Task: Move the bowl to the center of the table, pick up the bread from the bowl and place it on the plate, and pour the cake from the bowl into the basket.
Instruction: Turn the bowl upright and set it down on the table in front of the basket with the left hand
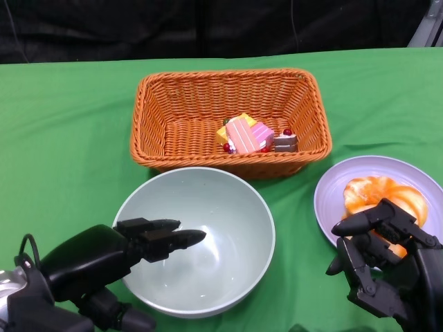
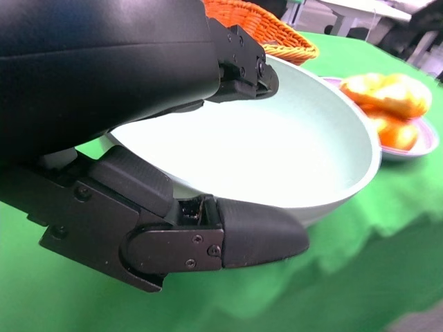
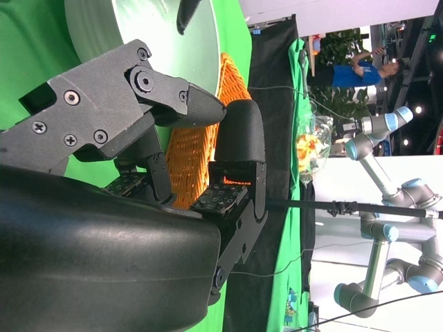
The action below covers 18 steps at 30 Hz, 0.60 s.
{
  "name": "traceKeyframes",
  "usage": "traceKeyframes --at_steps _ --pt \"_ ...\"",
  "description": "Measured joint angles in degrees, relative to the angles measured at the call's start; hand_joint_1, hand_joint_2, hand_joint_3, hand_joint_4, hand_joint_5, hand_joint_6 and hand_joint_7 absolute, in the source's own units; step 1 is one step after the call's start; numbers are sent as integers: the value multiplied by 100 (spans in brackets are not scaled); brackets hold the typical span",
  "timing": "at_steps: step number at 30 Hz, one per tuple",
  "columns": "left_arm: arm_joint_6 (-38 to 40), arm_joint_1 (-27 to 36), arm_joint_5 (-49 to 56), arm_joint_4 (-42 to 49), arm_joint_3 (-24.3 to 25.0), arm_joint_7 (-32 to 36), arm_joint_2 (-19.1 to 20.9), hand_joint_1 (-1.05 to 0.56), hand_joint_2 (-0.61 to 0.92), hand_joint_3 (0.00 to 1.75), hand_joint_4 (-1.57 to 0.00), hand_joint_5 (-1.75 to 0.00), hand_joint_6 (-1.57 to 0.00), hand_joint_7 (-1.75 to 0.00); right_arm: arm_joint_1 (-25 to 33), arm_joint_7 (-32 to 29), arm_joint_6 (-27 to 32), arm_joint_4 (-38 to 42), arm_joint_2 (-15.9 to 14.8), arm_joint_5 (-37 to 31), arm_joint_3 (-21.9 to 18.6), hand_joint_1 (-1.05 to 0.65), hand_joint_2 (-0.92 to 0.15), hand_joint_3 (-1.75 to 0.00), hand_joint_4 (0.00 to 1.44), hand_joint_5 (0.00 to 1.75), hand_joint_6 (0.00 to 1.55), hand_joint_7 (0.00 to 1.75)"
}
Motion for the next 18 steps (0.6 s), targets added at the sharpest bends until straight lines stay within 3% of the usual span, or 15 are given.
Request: traceKeyframes --at_steps 2,4,6,8,9,10,11,12,14,18 --pt "51 107 -876 28 93 -629 -171 -105 92 90 -5 -1 -9 0 -3 -2 0 3 0 -9 1 -20 -59 -89 73 160 71 129" --pt "294 210 -1693 14 233 -1120 -382 -98 92 71 -29 -9 -30 -5 -4 -1 0 7 0 -9 1 -22 -59 -89 73 160 70 130" --pt "785 393 -2660 -97 484 -1531 -723 -80 92 56 -50 -12 -46 -5 -6 7 0 15 1 -4 3 -21 -60 -89 73 160 70 130" --pt "1398 606 -3586 -337 850 -1911 -1089 -75 92 51 -56 -12 -51 -5 -9 13 0 24 0 5 -2 -21 -60 -89 73 160 70 130" --pt "1760 696 -3994 -494 1035 -2064 -1255 -53 91 42 -75 -22 -70 -12 -12 15 -1 28 -1 7 -7 -20 -60 -89 73 160 70 130" --pt "2152 742 -4347 -627 1207 -2168 -1409 -33 92 43 -87 -50 -92 -27 -14 16 -2 32 -2 7 -13 -20 -60 -89 73 160 70 130" --pt "2510 772 -4664 -741 1372 -2256 -1557 -24 92 46 -84 -79 -95 -46 -18 17 -2 32 -3 7 -14 -21 -59 -90 74 160 70 130" --pt "2809 781 -4871 -838 1522 -2311 -1684 -17 90 54 -79 -115 -89 -83 -20 21 -2 32 -3 7 -13 -21 -59 -90 74 160 71 130" --pt "3178 780 -4937 -996 1732 -2421 -1835 -11 83 69 -74 -156 -76 -132 -20 39 -4 36 -4 8 -15 -21 -59 -90 74 160 70 131" --pt "3461 775 -4852 -1101 2048 -2663 -1968 -12 62 107 -78 -174 -69 -161 -20 77 -38 50 -14 12 -20 -20 -59 -91 74 161 71 132"
